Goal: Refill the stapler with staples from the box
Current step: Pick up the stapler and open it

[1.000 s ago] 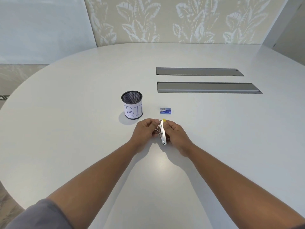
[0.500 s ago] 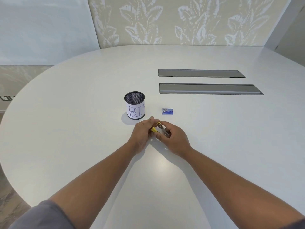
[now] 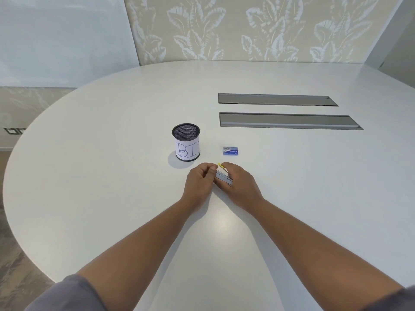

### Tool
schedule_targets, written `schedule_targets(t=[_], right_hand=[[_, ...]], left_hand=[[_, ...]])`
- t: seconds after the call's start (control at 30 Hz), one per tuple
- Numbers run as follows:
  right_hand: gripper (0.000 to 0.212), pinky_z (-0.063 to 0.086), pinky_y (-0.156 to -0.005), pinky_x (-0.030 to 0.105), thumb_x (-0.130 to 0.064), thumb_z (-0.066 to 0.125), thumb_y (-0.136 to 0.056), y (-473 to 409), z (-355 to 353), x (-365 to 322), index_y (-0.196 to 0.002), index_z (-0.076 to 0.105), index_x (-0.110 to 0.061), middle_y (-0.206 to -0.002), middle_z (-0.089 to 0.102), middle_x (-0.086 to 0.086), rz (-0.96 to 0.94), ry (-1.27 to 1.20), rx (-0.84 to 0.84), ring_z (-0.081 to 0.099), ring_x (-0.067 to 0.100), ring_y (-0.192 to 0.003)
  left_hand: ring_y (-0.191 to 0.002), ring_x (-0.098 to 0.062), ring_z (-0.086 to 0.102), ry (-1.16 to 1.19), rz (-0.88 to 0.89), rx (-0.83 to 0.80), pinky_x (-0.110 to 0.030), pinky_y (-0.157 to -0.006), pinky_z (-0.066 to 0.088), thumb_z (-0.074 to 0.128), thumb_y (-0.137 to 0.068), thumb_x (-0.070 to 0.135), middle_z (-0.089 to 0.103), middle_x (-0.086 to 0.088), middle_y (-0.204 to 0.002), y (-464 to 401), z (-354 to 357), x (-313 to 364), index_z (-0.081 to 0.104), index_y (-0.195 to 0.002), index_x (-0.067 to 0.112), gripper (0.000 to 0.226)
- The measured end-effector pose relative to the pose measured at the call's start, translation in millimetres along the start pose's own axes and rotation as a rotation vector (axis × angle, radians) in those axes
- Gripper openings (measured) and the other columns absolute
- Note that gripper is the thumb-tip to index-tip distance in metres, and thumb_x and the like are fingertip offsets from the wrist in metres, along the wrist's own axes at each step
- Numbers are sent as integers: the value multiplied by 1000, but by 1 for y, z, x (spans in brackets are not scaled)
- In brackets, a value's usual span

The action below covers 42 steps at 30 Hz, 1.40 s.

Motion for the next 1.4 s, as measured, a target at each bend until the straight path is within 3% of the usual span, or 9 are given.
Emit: schedule_targets(t=[0.13,0.23,0.4,0.5,0.7,0.87,1.0,1.17,1.4], right_hand=[[56,44,-83,29,-56,56,-97,2,-7,2,-137,55,-17,-126,67,-1,24,-47,48,62,19,-108],[56,42,-78,29,-57,53,-98,4,-8,1,-136,54,-16,-119,70,0,35,-48,54,64,20,-102],[58,49,-79,35,-56,58,-95,1,-3,1,-138,52,-17,-112,70,0,44,11,2,65,23,-97],[58,49,-81,36,-57,55,-96,0,-2,1,-139,54,-18,-116,71,2,37,65,0,66,24,-101],[41,34,-68,29,-53,49,-101,2,2,0,-121,62,-19,-101,72,3,7,85,-12,64,26,-91],[51,49,-84,36,-53,53,-100,3,-1,-2,-138,57,-18,-122,72,3,19,68,8,66,25,-106],[46,44,-76,32,-54,49,-101,3,3,0,-129,60,-20,-111,73,2,6,73,-19,65,26,-100],[52,45,-83,33,-51,52,-101,4,0,-2,-139,56,-16,-126,70,5,6,70,6,65,26,-110],[47,42,-78,33,-49,49,-103,4,2,-3,-132,60,-15,-119,72,5,-17,94,-12,65,27,-105]], left_hand=[[-78,-15,59,-275,44,186,-27,-69,43,47,-103,38,66,-5,-82,5,-9,7,63,-76,8,43],[-74,-16,55,-342,58,168,-26,-65,40,43,-105,37,62,-4,-77,4,-7,10,61,-73,7,48],[-78,-27,56,-361,68,106,-33,-68,41,43,-105,34,62,-15,-80,3,-6,13,55,-73,0,48],[-76,-25,54,-386,74,83,-28,-66,38,44,-105,33,59,-13,-78,4,-7,13,54,-74,-2,48],[-71,-18,48,-420,66,59,-26,-61,35,45,-106,31,52,-2,-72,4,-6,15,52,-70,4,46],[-74,-20,50,-417,63,58,-27,-65,36,44,-106,31,59,-14,-79,3,-6,14,55,-76,-3,47],[-75,-19,51,-418,58,53,-24,-64,37,45,-106,30,61,-11,-80,3,-5,13,58,-76,0,45],[-75,-21,51,-411,59,59,-28,-67,38,45,-106,30,61,-15,-81,4,-6,14,57,-76,-2,46],[-75,-22,51,-425,49,63,-26,-64,36,44,-106,31,60,-11,-79,3,-5,12,56,-76,-1,46]])
Point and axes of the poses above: each hand's wrist, its own y-axis away from the middle knuckle, its own z-axis out of the palm, x = y × z, the point moved 9 cm from there along -y, towards the middle knuckle
